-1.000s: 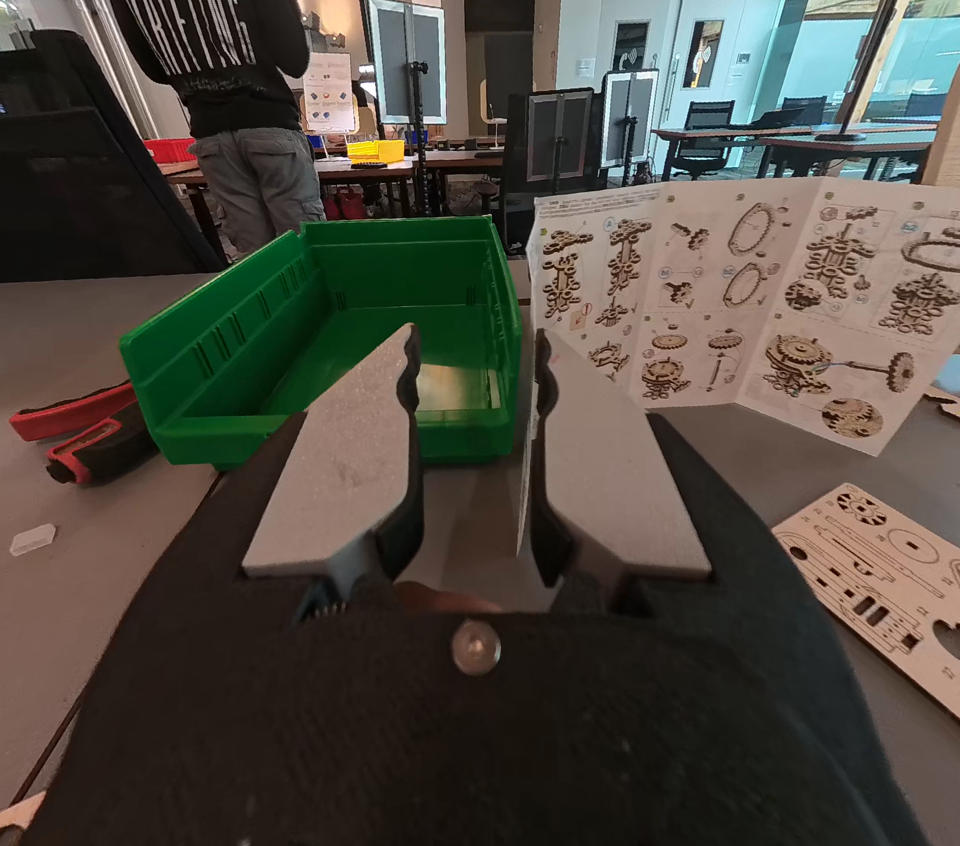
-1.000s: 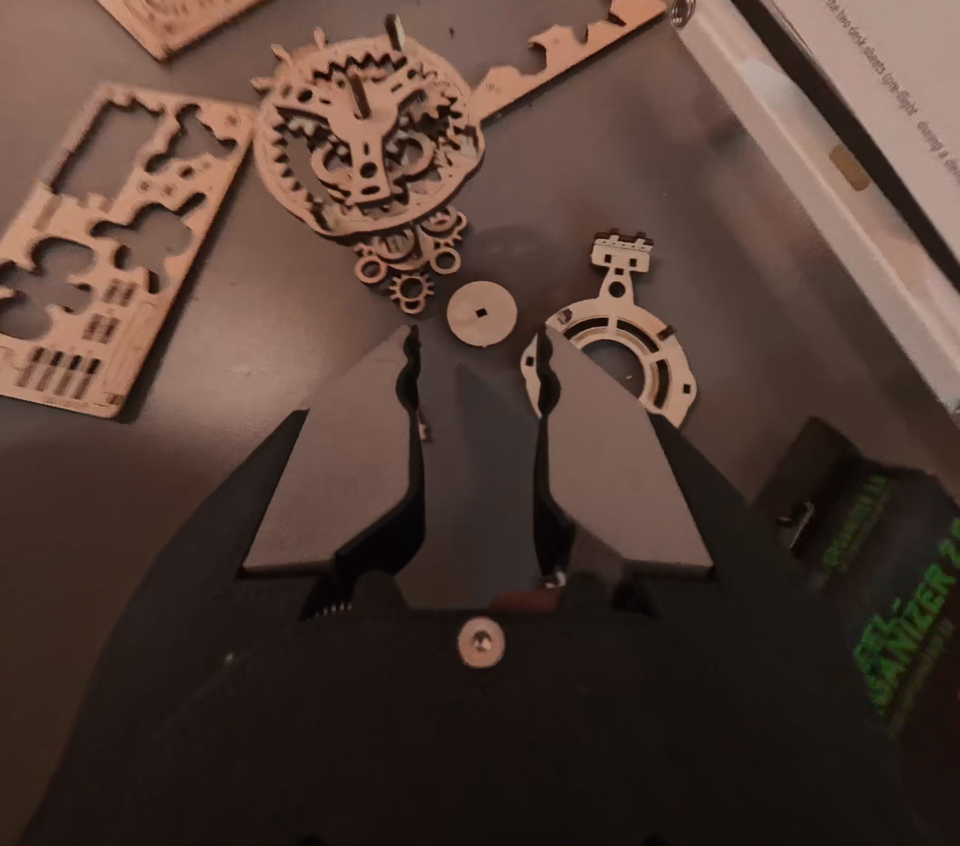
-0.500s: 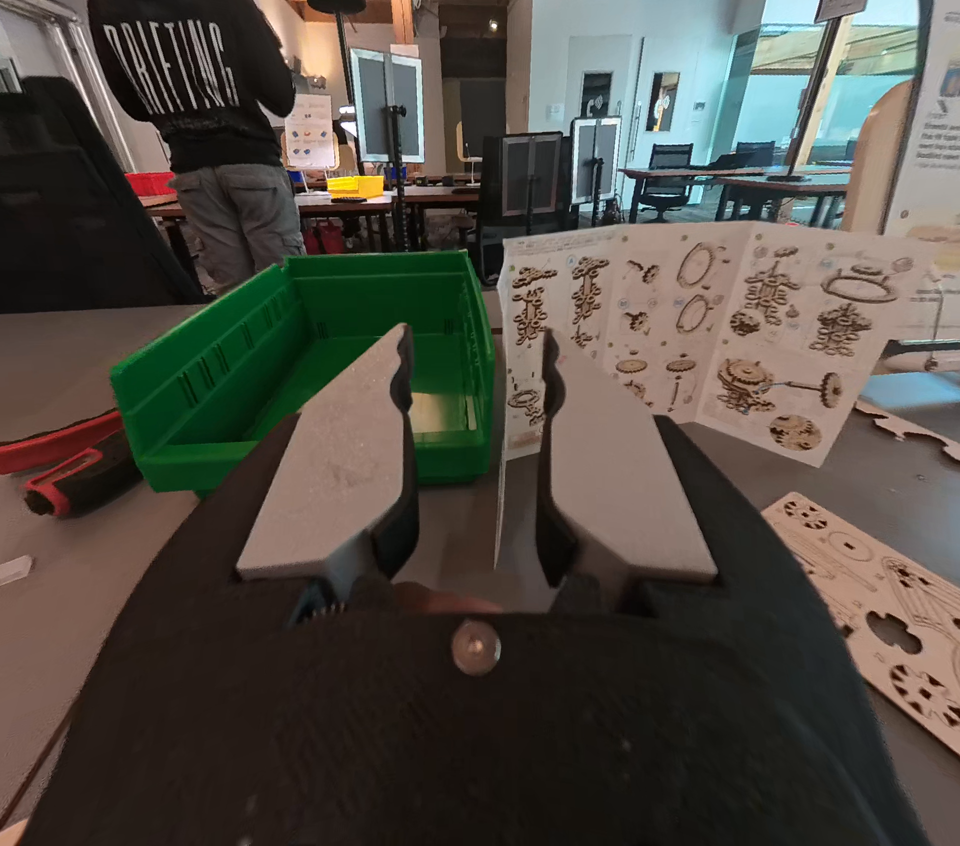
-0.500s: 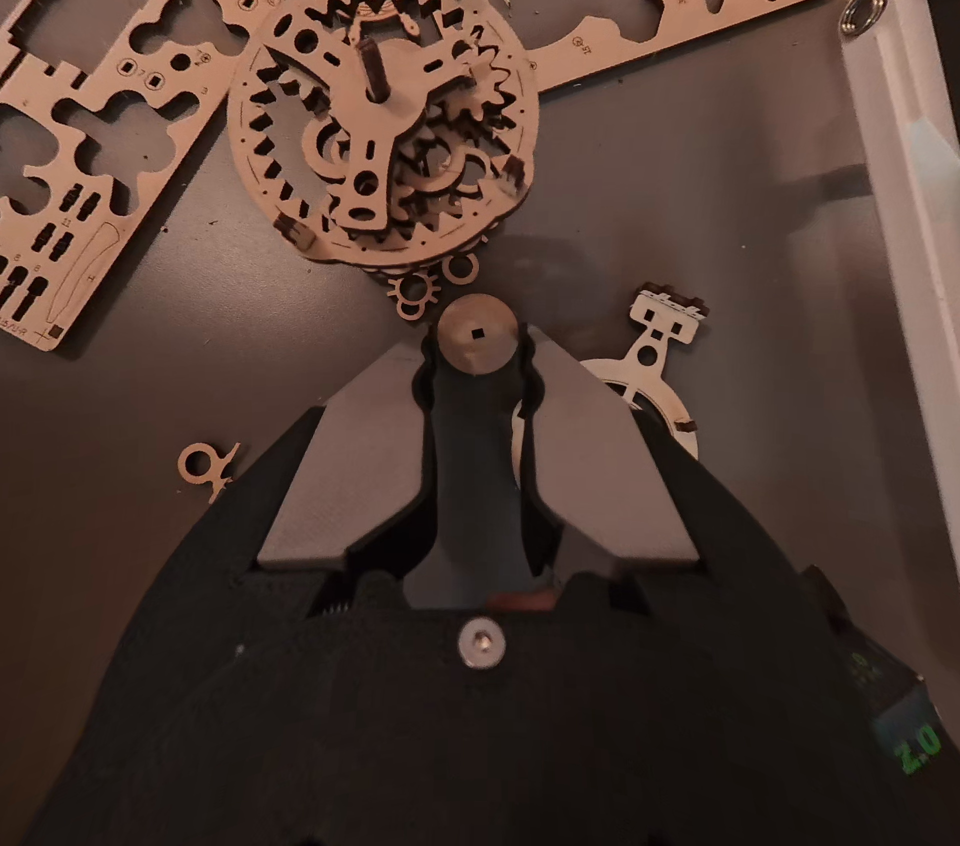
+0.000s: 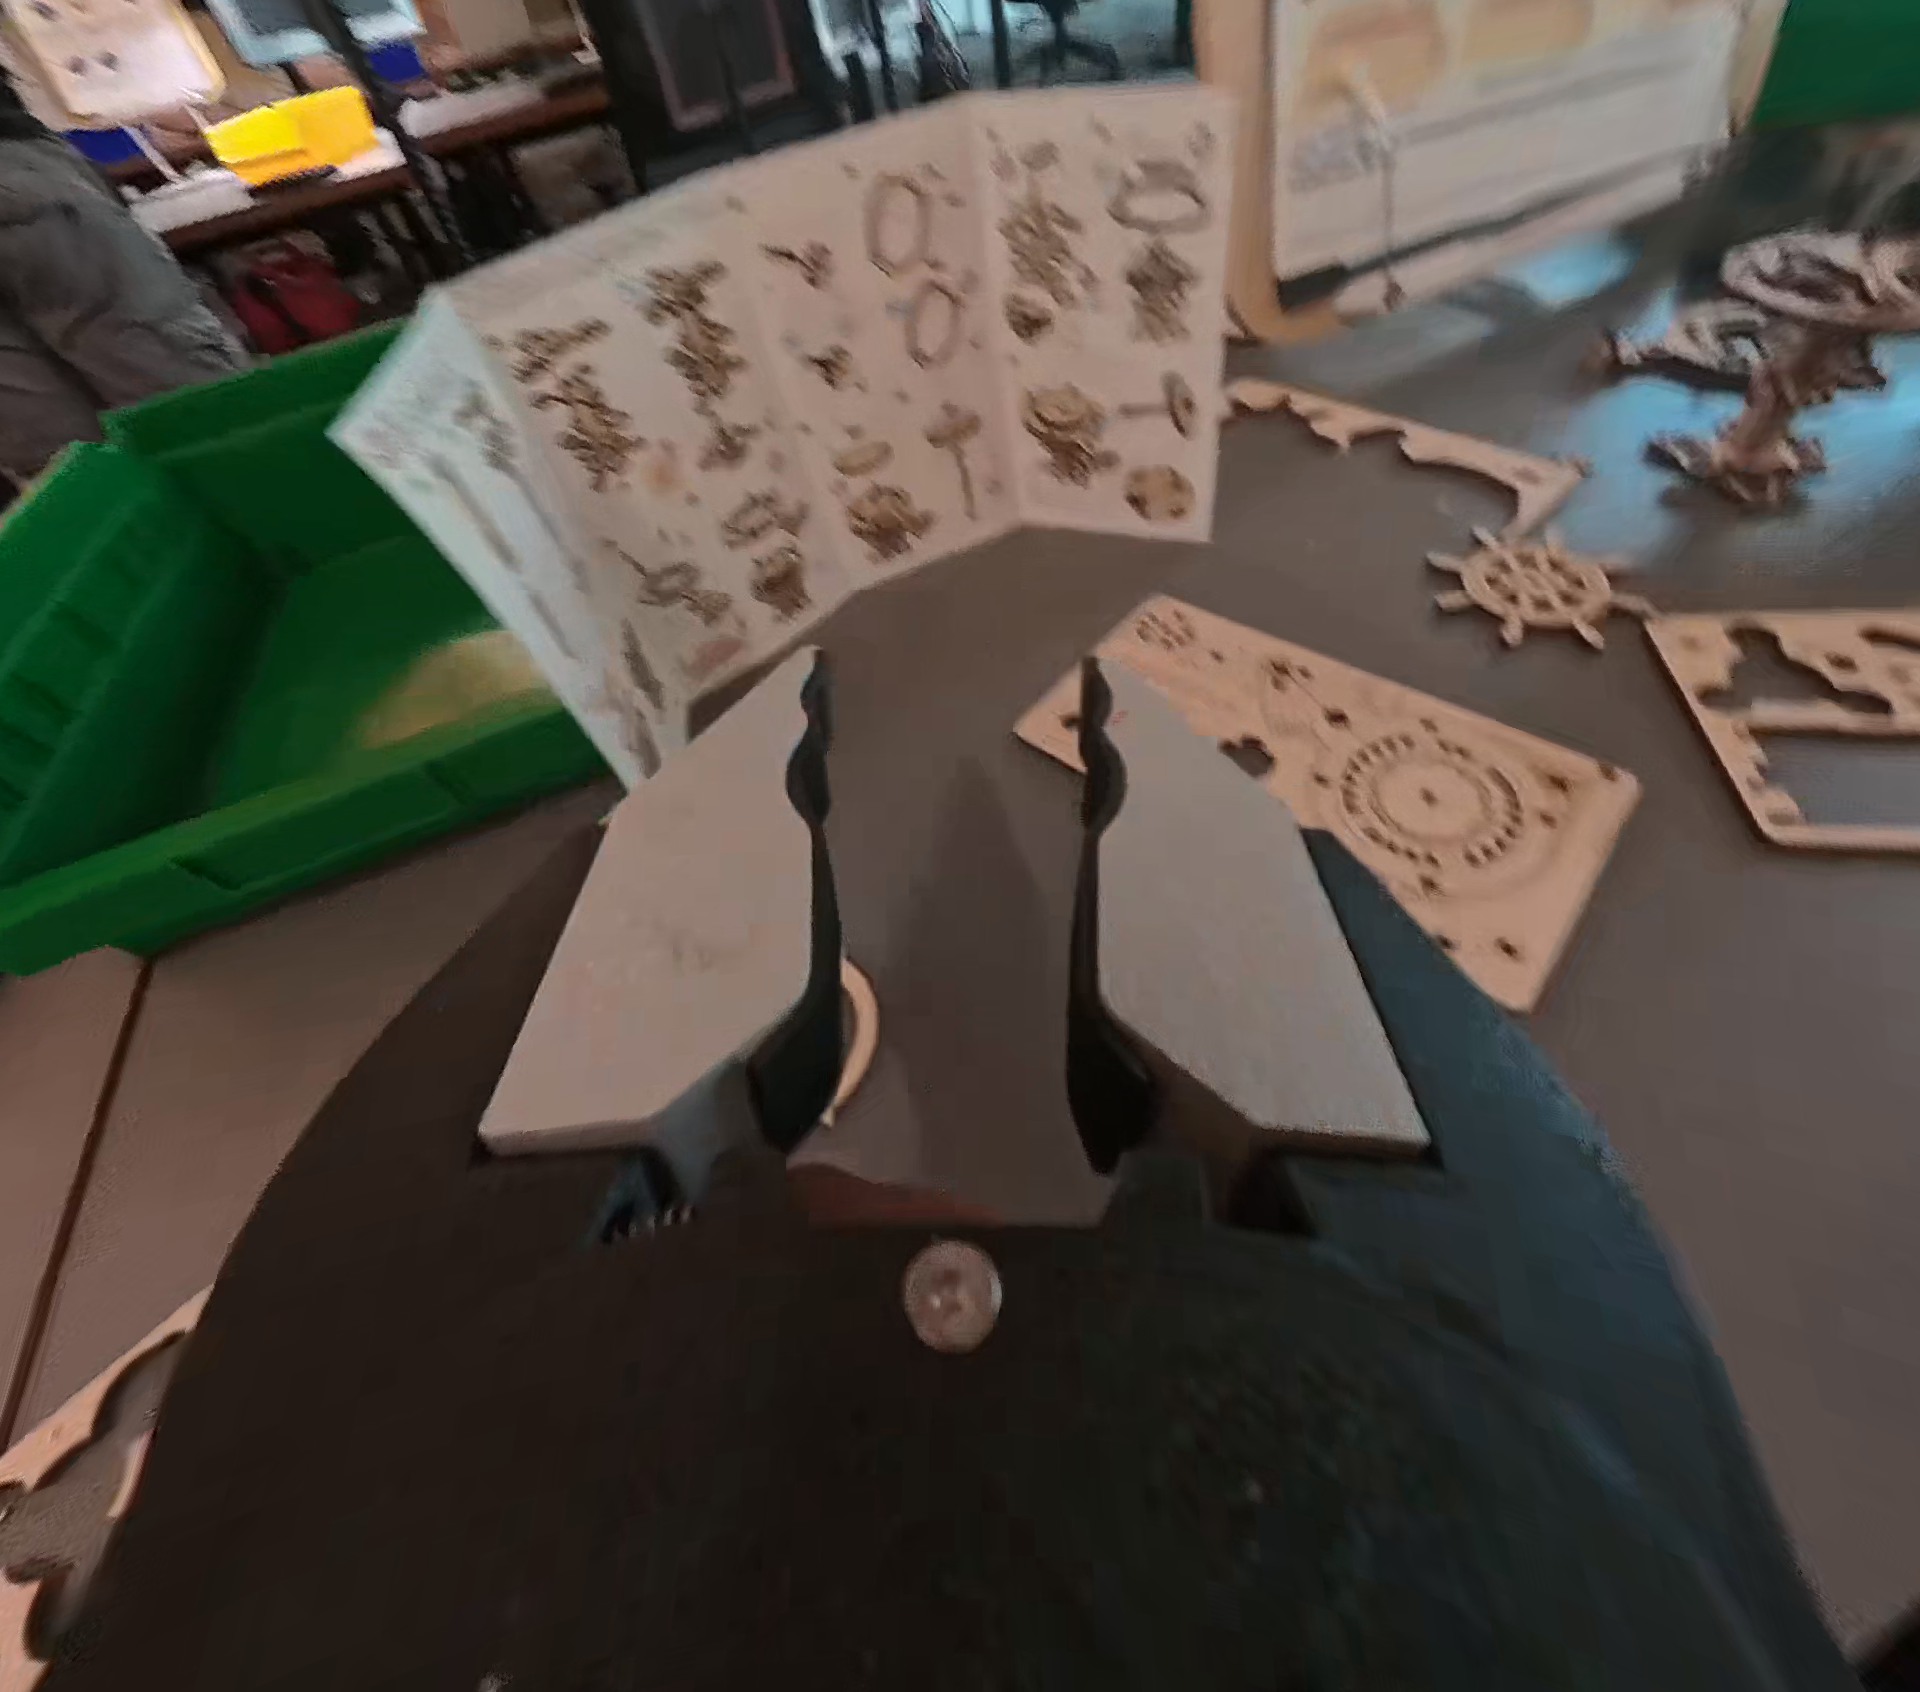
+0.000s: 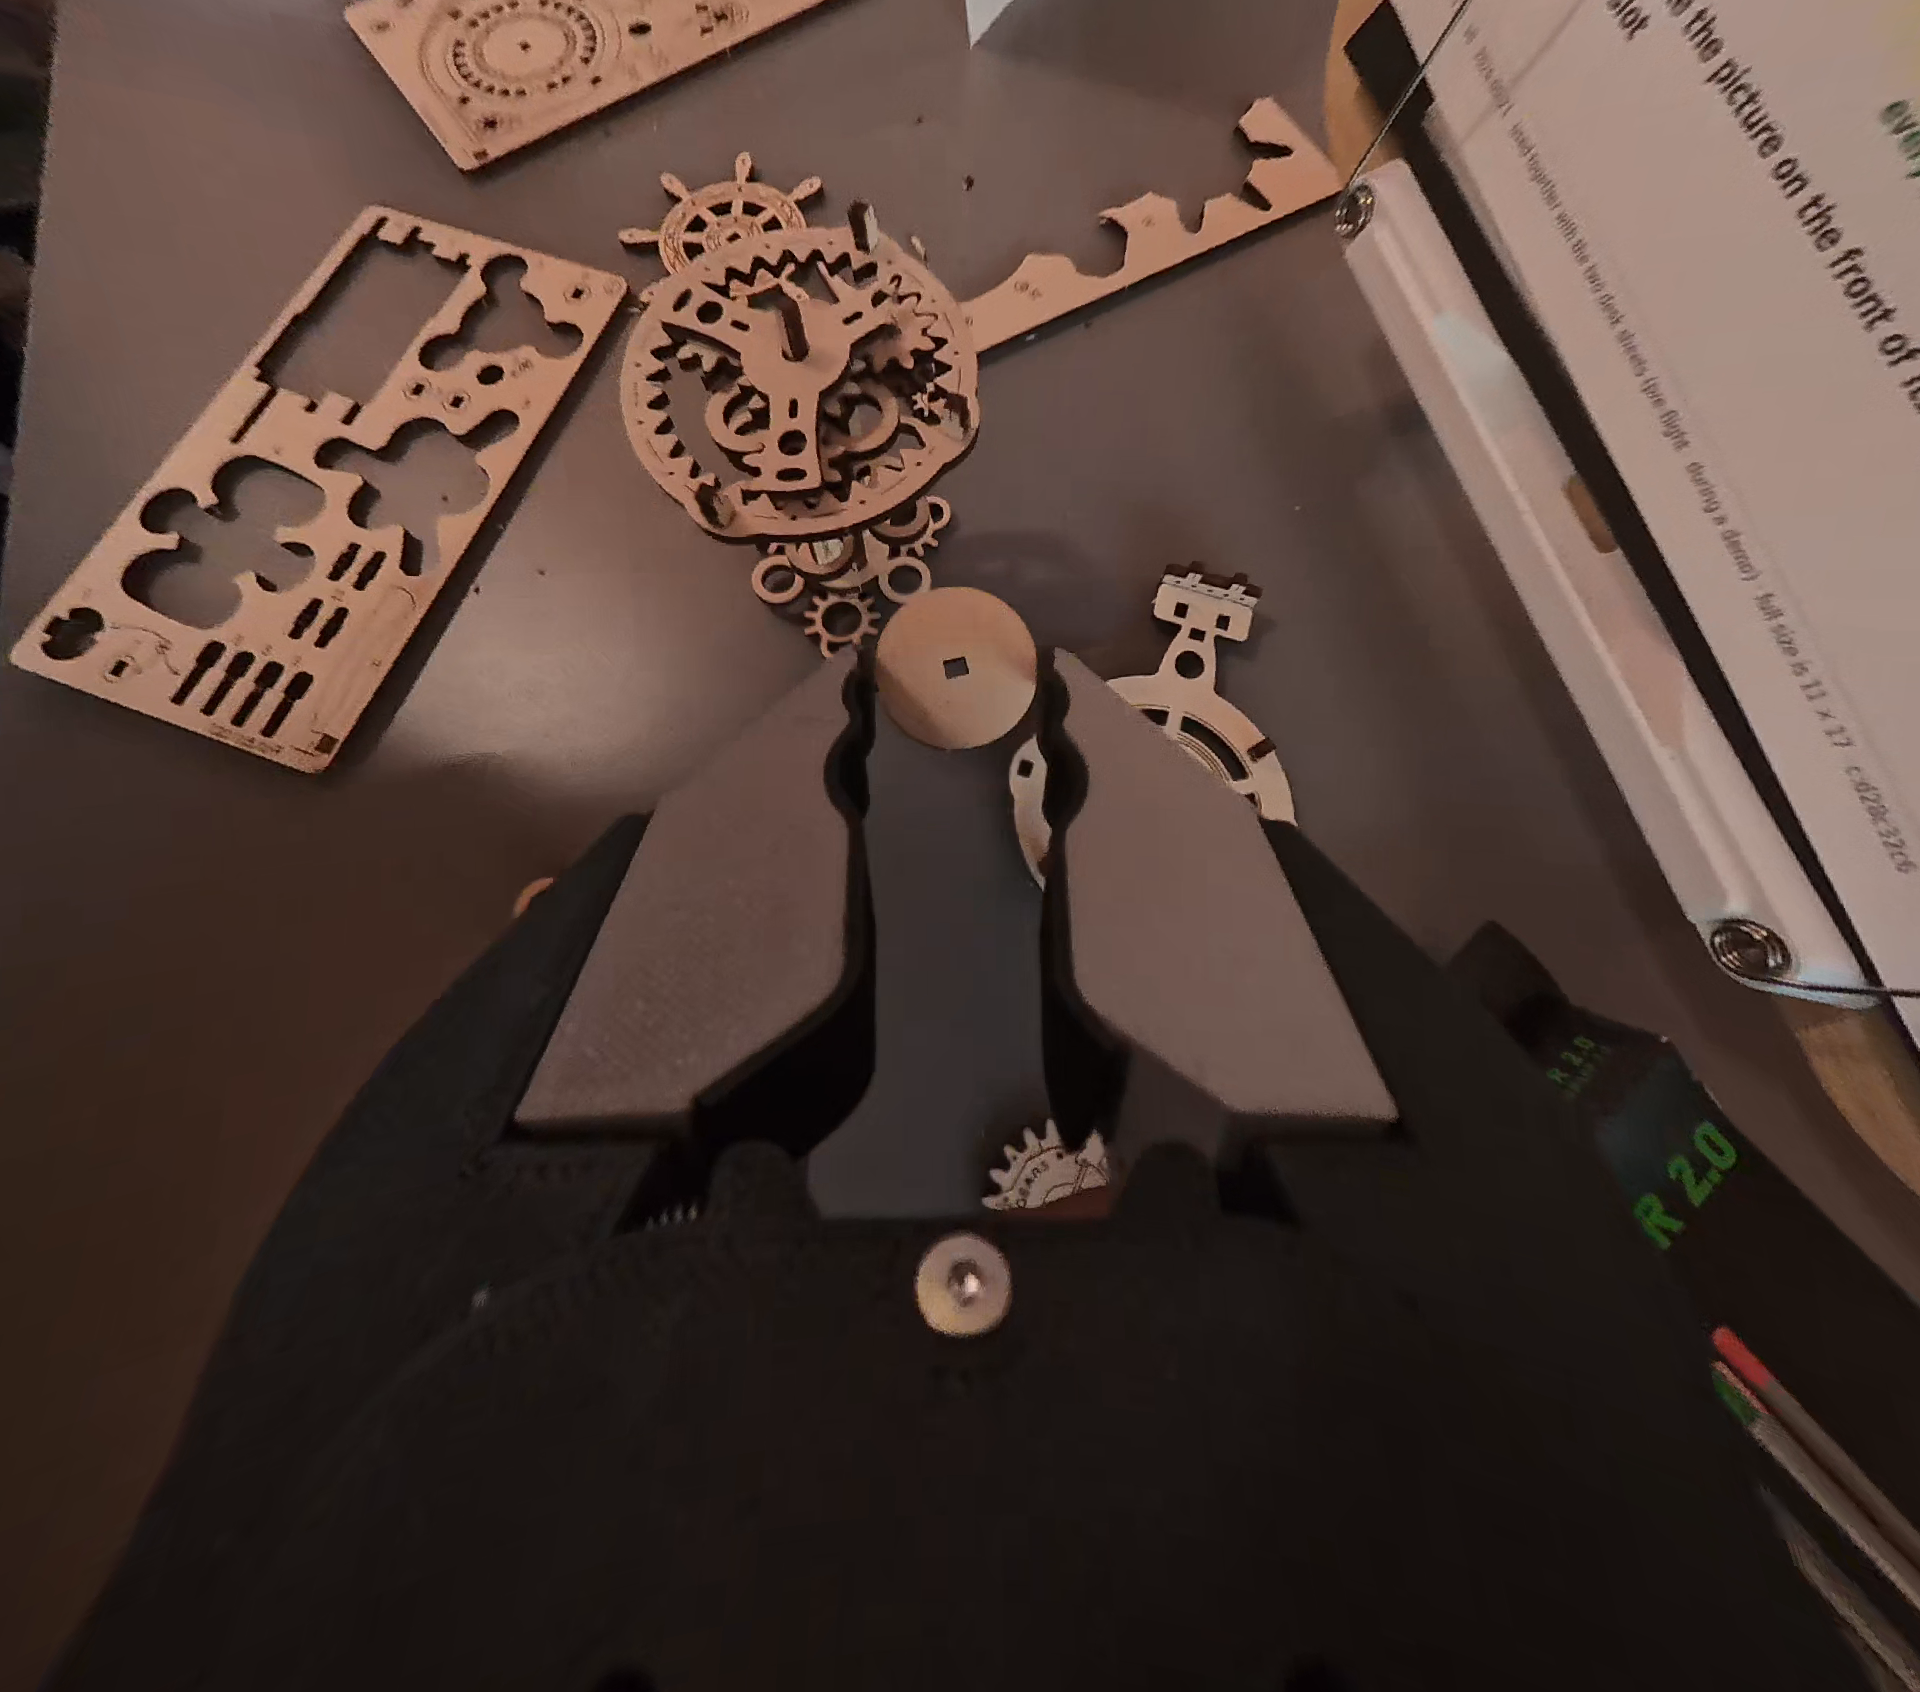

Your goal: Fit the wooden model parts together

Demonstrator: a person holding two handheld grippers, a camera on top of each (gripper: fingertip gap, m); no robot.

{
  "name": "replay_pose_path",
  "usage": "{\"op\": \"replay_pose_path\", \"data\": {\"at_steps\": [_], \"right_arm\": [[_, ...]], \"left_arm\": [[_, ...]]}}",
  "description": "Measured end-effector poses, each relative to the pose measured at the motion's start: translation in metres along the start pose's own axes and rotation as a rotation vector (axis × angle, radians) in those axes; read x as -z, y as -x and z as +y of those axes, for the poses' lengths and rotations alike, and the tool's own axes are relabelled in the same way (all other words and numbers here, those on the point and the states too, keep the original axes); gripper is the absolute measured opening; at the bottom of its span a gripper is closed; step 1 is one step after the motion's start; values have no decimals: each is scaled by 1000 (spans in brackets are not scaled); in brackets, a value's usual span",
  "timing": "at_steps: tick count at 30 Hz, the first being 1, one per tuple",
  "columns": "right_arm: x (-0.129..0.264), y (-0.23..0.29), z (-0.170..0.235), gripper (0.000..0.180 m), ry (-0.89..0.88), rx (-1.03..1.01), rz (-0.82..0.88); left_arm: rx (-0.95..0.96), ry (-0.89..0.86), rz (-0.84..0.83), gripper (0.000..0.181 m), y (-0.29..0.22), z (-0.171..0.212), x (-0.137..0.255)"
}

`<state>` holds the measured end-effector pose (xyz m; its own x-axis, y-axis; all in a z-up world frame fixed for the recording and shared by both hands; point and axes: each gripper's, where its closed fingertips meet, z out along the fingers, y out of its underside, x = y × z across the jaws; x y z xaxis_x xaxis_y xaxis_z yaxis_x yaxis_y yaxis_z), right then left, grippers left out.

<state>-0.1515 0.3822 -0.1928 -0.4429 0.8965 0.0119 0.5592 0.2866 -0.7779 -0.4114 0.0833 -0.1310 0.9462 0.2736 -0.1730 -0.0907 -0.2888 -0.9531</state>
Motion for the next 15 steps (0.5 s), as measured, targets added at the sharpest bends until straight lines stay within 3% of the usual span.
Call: {"op": "replay_pose_path", "data": {"at_steps": [2,8,15], "right_arm": [[4,1,-3,28,-23,-10,9],[13,1,-16,28,-80,-9,20],[17,14,-57,27,-101,113,-34]], "left_arm": [[-34,48,64,35,-25,12,-1],[-39,123,219,45,-75,28,-16],[-92,62,489,43,-143,-24,-66]]}}
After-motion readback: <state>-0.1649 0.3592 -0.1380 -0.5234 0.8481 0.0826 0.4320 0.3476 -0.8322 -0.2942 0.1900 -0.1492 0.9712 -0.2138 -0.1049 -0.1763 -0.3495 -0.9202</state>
